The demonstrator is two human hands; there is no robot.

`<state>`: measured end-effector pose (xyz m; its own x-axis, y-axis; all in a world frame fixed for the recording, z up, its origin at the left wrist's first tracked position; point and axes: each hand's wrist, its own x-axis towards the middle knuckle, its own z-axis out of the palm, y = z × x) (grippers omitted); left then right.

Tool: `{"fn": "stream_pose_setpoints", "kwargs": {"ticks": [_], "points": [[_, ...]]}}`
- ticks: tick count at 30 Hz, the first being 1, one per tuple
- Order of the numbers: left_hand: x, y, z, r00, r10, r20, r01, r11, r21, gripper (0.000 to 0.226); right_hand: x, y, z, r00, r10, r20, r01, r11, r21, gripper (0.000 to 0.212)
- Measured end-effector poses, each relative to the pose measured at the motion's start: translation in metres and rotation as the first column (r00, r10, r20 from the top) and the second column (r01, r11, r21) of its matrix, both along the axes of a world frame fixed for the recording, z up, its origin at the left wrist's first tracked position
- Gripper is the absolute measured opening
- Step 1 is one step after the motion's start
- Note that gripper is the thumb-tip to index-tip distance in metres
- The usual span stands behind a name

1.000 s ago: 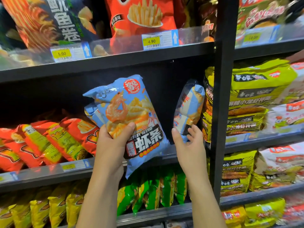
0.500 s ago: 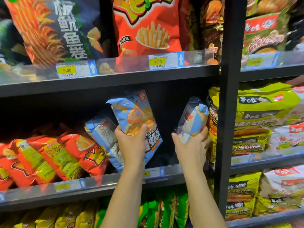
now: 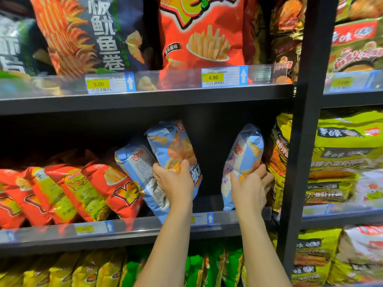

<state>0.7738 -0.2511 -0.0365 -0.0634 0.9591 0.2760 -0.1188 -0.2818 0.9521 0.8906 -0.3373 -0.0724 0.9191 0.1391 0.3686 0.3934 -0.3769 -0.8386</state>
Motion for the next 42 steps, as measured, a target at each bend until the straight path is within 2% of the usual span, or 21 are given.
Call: {"fn": "stream_pose_setpoints", "kwargs": {"ticks": [3,9,15,21,26,32,38,40,42], "points": [[0.002,-0.004,-0.009,0.994,0.02,-0.104,-0.017,0.999,0.029,0.096,0.002,-0.001,-0.001,0.999,0.032,0.002,-0.032,0.999,0.018,0.08],[0.001,-0.012,-0.027,0.946,0.105,-0.308,-0.072,0.991,0.117,0.089,0.0,-0.004,-0.004,0.996,0.076,0.045,-0.082,0.988,0.134,0.081],[-0.005,-0.017,-0.026,0.919,0.128,-0.372,-0.079,0.986,0.145,0.084,-0.005,-0.008,-0.001,0.989,0.137,0.055,-0.147,0.957,0.249,0.078],[-0.021,-0.008,-0.016,0.856,0.155,-0.493,-0.063,0.978,0.198,0.08,-0.013,-0.011,0.006,0.978,0.198,0.06,-0.206,0.926,0.316,0.076],[-0.028,-0.009,-0.018,0.859,0.192,-0.475,-0.078,0.965,0.249,0.082,-0.021,-0.017,0.012,0.967,0.241,0.08,-0.252,0.874,0.414,0.07],[-0.037,-0.006,-0.012,0.873,0.207,-0.441,-0.09,0.959,0.27,0.073,-0.031,-0.031,0.02,0.95,0.298,0.092,-0.307,0.846,0.435,0.074],[-0.053,-0.023,-0.01,0.9,0.19,-0.393,-0.065,0.948,0.311,0.071,-0.036,-0.051,0.015,0.905,0.421,0.058,-0.402,0.803,0.441,0.077],[-0.06,-0.03,-0.007,0.929,0.138,-0.344,-0.02,0.945,0.326,0.065,-0.036,-0.061,0.011,0.872,0.488,0.037,-0.449,0.767,0.458,0.072],[-0.066,-0.037,-0.005,0.958,0.019,-0.287,0.072,0.95,0.305,0.059,-0.036,-0.072,0.007,0.821,0.571,0.004,-0.504,0.721,0.475,0.068]]}}
